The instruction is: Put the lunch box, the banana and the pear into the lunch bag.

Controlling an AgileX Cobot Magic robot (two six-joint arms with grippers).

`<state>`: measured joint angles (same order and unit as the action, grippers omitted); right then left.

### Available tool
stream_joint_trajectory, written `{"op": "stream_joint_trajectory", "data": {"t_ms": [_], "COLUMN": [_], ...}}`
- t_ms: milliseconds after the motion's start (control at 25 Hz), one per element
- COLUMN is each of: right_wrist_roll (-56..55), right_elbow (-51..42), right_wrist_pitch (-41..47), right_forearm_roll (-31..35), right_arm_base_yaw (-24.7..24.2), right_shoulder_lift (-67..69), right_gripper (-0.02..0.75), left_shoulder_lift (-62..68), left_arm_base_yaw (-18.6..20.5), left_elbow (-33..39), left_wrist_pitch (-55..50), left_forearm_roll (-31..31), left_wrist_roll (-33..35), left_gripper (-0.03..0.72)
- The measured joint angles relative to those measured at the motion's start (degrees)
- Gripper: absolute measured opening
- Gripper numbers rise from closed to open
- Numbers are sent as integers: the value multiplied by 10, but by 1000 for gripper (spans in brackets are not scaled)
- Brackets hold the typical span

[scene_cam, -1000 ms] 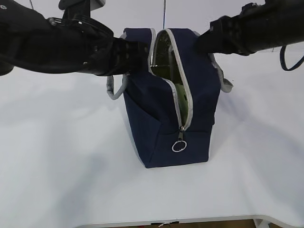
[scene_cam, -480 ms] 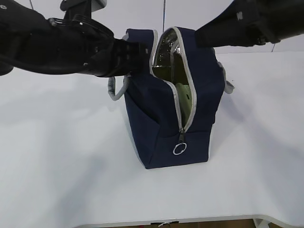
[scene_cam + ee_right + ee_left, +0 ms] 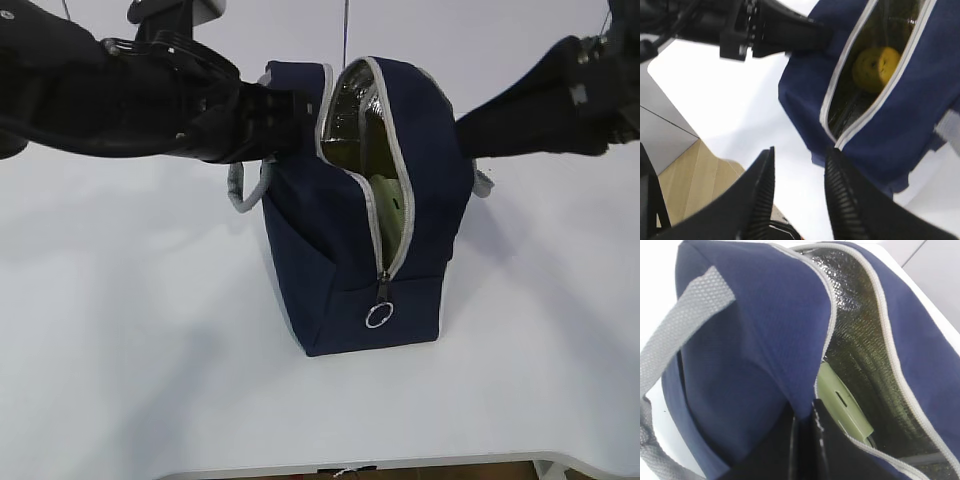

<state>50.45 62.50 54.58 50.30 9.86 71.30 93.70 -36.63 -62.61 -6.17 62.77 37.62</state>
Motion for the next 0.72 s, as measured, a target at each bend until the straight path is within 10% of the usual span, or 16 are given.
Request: {"op": "stream_joint_trajectory", "data": {"t_ms": [720], "right_wrist_roll": [-6], "right_elbow": [-201], "right_wrist_pitch": [-88], "right_forearm_roll": [-43], "right_arm_base_yaw": [0], "right_shoulder_lift": [-206], "right_gripper": [295], "left_shoulder_lift": [0], "left_arm_base_yaw": [0], "left_elbow": [0], "left_wrist_pitch": [-3], "left_forearm_roll": [0], "left_wrist_roll": [0], "left_gripper": [-14]}}
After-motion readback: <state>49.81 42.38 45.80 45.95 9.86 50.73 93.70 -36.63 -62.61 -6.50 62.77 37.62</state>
